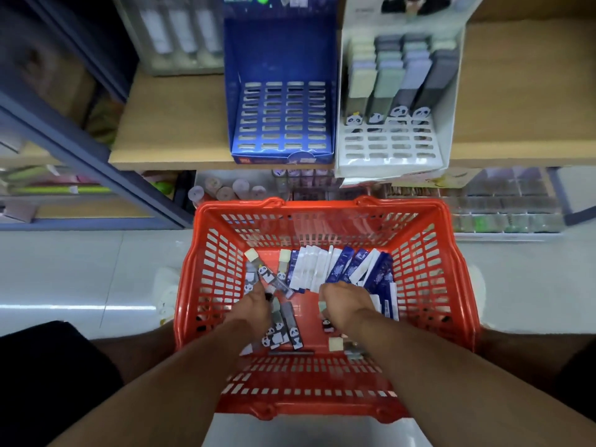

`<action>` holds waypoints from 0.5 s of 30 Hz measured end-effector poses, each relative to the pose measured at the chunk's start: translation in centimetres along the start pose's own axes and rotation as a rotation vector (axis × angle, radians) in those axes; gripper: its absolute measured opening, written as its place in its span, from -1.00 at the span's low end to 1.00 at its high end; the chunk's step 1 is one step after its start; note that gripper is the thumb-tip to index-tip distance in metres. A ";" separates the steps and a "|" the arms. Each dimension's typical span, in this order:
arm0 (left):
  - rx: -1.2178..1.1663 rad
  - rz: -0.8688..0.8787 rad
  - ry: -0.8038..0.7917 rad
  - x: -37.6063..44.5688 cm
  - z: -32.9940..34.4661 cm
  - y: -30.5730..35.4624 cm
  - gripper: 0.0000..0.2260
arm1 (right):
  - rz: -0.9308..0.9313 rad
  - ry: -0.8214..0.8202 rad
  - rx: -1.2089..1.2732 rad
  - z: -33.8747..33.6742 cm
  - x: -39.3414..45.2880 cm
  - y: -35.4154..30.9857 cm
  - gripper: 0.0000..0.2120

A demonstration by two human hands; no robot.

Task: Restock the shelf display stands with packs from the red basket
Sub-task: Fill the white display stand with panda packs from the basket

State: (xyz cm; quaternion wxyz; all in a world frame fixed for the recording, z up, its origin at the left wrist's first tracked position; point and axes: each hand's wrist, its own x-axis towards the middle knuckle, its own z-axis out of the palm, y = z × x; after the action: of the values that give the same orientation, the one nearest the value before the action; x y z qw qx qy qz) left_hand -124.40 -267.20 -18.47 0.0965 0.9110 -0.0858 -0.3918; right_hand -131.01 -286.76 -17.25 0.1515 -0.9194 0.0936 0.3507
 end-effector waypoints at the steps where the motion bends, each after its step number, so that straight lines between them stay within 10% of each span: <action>1: -0.035 0.034 0.005 -0.5 -0.6 0.4 -0.77 | -0.016 -0.009 -0.021 -0.8 -0.5 -0.1 -0.76; 15: 0.201 0.472 0.011 -10.3 -19.6 11.3 -0.80 | -0.327 0.147 -0.125 -24.6 -13.0 1.1 -0.95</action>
State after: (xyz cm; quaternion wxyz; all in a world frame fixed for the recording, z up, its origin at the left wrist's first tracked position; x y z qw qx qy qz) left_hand -118.00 -273.61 4.73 0.0947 0.8728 -0.3339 -0.3430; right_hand -125.74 -295.43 8.72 0.1417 -0.9531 -0.0683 0.2584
